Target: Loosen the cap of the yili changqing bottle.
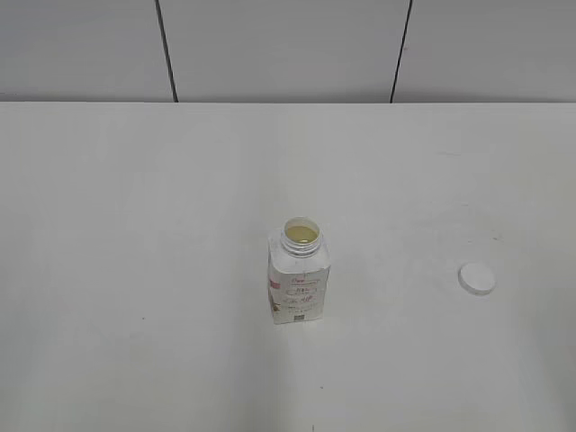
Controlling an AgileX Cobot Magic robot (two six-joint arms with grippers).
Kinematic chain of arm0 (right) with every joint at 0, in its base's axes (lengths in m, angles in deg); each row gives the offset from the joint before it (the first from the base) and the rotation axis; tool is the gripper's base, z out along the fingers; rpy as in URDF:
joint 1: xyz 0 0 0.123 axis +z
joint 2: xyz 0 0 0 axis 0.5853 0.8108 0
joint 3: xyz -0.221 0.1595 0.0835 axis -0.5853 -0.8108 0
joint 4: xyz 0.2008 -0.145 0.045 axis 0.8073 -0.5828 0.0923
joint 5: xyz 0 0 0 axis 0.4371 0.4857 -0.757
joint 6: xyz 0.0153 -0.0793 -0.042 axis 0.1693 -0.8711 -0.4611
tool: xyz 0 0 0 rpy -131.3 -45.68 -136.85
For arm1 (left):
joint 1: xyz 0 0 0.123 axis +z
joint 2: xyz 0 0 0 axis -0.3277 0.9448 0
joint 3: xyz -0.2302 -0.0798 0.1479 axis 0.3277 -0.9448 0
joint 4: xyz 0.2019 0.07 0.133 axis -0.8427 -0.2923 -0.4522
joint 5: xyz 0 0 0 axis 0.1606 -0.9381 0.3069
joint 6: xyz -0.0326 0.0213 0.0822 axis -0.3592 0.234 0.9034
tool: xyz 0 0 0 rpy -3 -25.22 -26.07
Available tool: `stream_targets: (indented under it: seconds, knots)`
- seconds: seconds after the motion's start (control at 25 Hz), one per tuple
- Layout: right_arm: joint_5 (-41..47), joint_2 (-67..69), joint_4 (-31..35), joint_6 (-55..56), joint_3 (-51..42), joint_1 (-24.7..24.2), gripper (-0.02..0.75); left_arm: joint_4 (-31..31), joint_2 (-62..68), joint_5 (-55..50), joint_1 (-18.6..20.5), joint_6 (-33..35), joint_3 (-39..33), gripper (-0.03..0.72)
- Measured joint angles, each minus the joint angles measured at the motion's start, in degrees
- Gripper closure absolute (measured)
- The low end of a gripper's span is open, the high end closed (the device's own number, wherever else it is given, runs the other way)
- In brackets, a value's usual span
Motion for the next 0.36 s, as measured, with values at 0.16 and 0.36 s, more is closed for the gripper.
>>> stream_targets:
  seconds: [0.16, 0.36]
  knots:
    - [0.00, 0.00, 0.00, 0.00, 0.00, 0.00, 0.174, 0.00, 0.00, 0.00, 0.00, 0.00, 0.00, 0.323]
    - [0.00, 0.00, 0.00, 0.00, 0.00, 0.00, 0.174, 0.00, 0.00, 0.00, 0.00, 0.00, 0.00, 0.323]
